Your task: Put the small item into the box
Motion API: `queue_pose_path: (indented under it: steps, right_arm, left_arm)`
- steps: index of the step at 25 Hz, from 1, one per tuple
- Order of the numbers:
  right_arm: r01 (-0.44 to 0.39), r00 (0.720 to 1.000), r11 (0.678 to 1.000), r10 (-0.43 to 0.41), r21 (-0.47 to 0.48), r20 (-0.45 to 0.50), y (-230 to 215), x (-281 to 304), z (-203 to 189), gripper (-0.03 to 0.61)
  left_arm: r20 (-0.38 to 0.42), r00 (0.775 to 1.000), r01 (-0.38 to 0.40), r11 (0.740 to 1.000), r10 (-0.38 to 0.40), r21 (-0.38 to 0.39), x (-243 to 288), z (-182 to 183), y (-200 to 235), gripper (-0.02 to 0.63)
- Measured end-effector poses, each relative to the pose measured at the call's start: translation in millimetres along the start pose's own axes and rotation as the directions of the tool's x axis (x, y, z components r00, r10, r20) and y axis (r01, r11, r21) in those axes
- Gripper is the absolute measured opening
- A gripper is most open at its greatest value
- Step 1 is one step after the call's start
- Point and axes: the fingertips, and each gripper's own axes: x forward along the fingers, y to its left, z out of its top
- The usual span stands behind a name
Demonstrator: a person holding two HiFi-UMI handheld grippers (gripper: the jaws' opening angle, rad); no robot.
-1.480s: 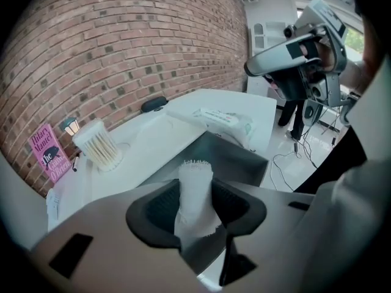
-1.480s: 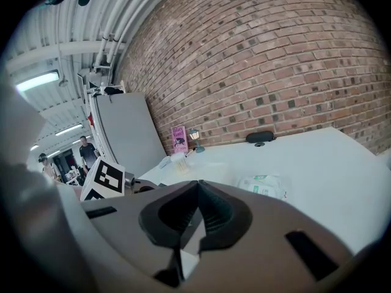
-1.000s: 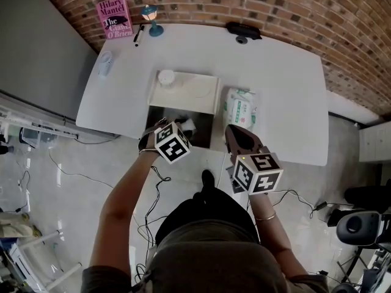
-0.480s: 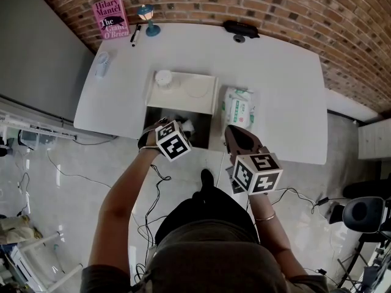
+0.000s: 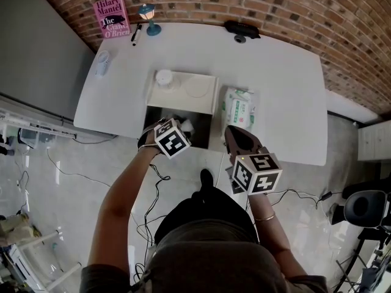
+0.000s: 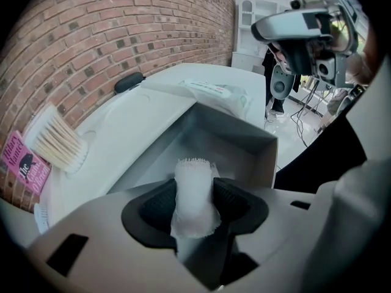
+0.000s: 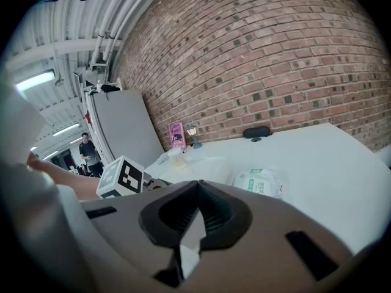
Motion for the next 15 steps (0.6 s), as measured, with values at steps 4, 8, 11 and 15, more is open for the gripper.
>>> queue_pose_path:
  steps: [4,8,11,15]
  right_arm:
    - [-0.001,1.0,1.0,0.001,0.0,-0.002,0,1,-1,0.006]
    - [-0.004,1.0,1.0,0.004,0.0,-0.007,1,1,-1,0.006]
    - [-0.009,1.0,1.0,0.009,-0.001,-0.012,2,2,-2,0.006]
    - [-0.018,1.0,1.0,0.018,-0.005,-0.02,3,4,-2,0.006]
  left_arm:
    - [0.018,1.0,0.013,0.999,-0.012,-0.05,0,-2,1,0.206]
    - [0.033,0.999,-0.007,0.997,0.009,-0.072,-2,-2,3,0.216]
    - [0.05,0.998,-0.017,0.996,0.022,-0.088,-6,-1,3,0.224]
    - [0.107,0.994,-0.024,0.99,0.039,-0.137,-17,6,4,0.224]
